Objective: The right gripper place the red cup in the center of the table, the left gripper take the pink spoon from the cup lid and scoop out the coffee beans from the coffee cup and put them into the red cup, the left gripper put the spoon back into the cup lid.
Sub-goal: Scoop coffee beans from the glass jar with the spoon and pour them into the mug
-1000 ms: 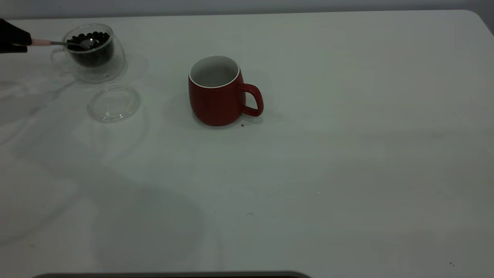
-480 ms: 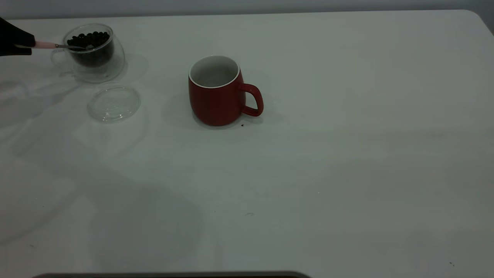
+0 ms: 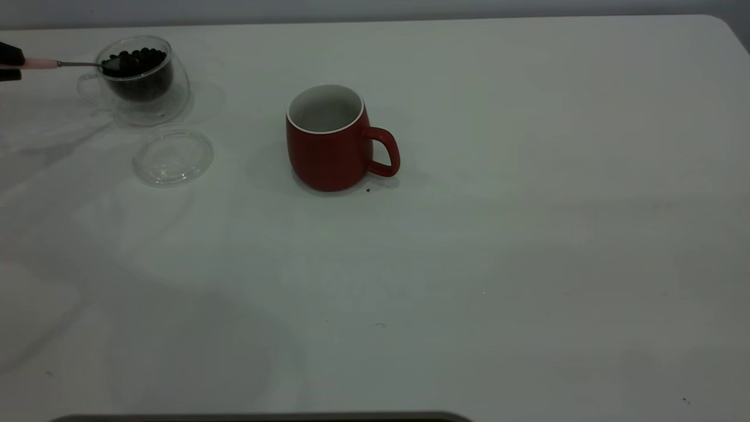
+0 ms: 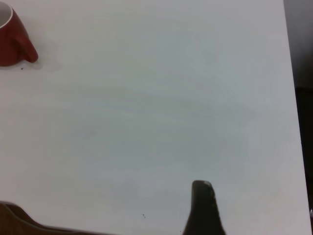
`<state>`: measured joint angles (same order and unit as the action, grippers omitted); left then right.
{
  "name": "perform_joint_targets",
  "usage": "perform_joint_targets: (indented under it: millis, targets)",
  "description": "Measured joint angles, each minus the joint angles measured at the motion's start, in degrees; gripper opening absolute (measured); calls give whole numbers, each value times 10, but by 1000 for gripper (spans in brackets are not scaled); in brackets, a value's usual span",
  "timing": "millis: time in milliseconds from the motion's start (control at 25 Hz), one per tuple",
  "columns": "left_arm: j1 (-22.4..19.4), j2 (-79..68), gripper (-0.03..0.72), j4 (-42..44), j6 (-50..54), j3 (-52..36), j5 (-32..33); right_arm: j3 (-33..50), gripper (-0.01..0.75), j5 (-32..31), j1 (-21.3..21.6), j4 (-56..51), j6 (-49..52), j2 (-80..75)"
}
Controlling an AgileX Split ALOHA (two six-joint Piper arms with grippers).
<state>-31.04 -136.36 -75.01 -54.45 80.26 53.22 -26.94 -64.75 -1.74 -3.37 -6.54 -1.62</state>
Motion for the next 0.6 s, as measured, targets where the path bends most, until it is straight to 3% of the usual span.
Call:
perform_joint_targets:
  millis: [600]
  targets:
    - [-10,-37,123,-55,-55,0,87,0,591,0,0,0,0,0]
